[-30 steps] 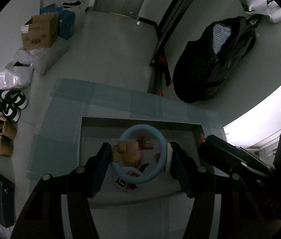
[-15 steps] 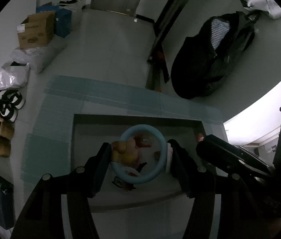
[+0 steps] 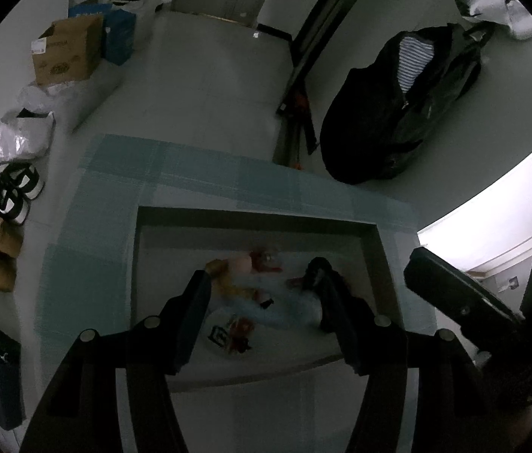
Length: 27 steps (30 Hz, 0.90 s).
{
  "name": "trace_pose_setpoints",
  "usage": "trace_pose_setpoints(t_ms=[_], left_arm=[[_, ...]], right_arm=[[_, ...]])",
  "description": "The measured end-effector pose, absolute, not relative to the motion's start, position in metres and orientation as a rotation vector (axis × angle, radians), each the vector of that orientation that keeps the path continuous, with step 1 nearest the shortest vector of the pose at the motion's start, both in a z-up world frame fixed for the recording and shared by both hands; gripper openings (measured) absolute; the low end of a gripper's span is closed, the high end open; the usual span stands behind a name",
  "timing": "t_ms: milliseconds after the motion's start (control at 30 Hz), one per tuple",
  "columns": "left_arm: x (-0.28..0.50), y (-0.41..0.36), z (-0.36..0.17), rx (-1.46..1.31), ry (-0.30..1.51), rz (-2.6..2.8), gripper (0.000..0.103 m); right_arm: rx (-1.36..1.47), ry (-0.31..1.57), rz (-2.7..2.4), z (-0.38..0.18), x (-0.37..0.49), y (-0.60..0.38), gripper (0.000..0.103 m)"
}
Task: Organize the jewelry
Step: 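Open both tools to release the ring and disc into the box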
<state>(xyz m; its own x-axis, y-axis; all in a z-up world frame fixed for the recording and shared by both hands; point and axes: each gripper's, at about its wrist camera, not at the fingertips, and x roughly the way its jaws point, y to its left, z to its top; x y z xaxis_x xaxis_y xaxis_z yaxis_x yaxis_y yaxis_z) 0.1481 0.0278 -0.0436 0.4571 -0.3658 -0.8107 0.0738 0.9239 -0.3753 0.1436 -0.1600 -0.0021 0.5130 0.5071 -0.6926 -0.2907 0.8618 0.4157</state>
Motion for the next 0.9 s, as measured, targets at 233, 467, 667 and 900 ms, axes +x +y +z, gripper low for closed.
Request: trace_pose_setpoints(t_ms=[233,467,667,900], left_arm=[[0.136,0.024,-0.032,-0.266,1.015,-0.275,0.057],[0.122,0.028,-0.020,-0.241,0.954,-0.245,0.058],[0.109,0.027,-0.012,-0.190,0.904,-0.214,0.061],[0.093,0.031,-0.003,-0.169,0.830,-0.157,0.069]], right_arm=[[0.226,0.887,0.488,0.002,0.133,-0.161,0.070],[0.193,0.857,0.483,0.004,0.127,-0.157,0.079],[0.157,0.836,0.483,0.005,0.116,-0.154,0.083],[0.149,0.803,0.477,0.009,0.101,-0.156,0.085]])
